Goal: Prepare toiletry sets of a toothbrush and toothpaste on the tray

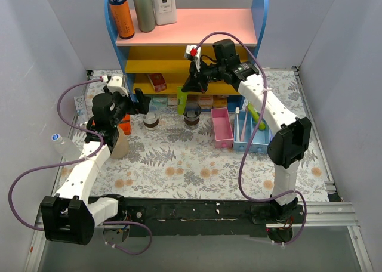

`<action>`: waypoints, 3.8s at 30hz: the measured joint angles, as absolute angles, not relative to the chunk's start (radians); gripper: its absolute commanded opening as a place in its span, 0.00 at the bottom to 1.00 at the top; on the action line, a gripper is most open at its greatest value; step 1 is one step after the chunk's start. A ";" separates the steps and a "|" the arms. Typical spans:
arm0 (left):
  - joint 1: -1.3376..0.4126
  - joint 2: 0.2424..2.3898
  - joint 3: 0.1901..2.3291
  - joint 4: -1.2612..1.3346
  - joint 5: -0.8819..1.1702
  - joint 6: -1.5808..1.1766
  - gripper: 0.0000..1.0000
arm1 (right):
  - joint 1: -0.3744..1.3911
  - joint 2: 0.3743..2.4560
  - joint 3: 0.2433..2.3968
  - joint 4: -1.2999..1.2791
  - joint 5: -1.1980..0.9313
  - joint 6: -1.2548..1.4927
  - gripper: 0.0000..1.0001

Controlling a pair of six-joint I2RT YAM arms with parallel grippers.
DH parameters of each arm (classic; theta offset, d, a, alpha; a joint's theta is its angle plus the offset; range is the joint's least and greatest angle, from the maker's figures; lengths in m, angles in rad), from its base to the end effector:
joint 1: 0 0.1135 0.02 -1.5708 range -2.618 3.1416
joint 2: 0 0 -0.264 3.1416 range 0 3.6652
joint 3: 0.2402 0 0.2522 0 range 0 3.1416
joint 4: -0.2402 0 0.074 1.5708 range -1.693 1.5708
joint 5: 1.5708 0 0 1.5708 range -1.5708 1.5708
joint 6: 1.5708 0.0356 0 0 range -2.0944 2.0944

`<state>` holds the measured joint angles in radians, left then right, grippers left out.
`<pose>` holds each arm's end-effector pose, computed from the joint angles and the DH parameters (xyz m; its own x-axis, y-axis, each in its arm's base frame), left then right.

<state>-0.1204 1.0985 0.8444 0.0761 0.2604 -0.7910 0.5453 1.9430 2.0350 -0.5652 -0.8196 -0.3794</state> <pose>0.2558 -0.0402 0.3259 -0.3850 -0.6455 -0.6596 0.1335 0.6682 -0.7319 0.3643 0.2515 0.3969 -0.0248 -0.3107 -0.9502 -0.9898 0.1411 -0.0203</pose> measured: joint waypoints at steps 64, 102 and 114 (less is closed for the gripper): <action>-0.120 1.152 0.854 0.028 0.032 -0.802 0.98 | 0.599 2.170 2.105 -0.449 -0.720 -0.458 0.01; -0.120 1.153 0.854 0.029 0.038 -0.805 0.98 | 0.630 2.218 2.106 -0.461 -0.657 -0.498 0.01; -0.120 1.155 0.854 0.029 0.041 -0.805 0.98 | 0.632 2.233 2.100 -0.460 -0.656 -0.501 0.01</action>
